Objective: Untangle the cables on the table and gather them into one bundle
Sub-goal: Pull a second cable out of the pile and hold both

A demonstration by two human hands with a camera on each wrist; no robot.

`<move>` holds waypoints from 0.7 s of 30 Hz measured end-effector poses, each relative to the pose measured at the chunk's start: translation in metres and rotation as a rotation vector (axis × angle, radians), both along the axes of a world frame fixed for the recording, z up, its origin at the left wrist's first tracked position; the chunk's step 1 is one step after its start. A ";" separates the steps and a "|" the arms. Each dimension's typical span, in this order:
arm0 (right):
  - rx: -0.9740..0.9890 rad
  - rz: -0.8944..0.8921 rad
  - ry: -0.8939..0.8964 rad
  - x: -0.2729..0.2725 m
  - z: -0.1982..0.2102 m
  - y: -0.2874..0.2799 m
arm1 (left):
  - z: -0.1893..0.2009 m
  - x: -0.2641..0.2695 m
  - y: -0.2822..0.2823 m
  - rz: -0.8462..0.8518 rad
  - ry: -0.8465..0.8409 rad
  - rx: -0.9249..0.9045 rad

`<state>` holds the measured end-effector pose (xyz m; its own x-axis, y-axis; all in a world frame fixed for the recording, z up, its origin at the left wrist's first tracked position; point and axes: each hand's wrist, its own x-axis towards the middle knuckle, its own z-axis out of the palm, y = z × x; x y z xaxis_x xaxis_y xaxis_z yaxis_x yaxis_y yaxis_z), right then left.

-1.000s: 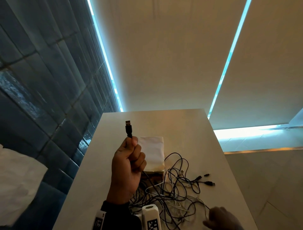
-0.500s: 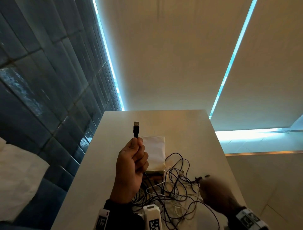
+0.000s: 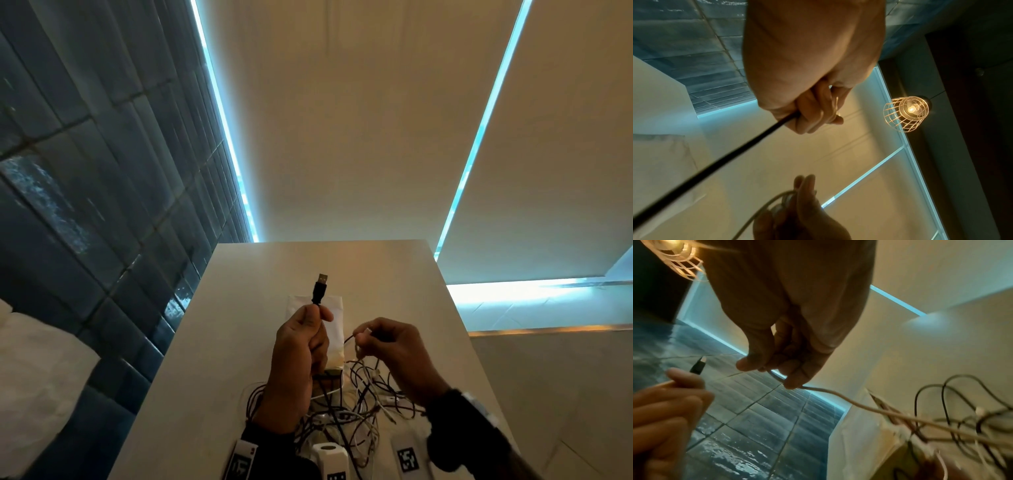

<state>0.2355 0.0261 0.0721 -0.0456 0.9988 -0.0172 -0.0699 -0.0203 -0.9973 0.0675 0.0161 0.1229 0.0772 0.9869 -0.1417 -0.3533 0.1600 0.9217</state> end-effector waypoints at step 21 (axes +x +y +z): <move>-0.014 0.271 0.018 -0.026 0.005 -0.013 | -0.018 0.006 0.001 0.102 0.211 -0.039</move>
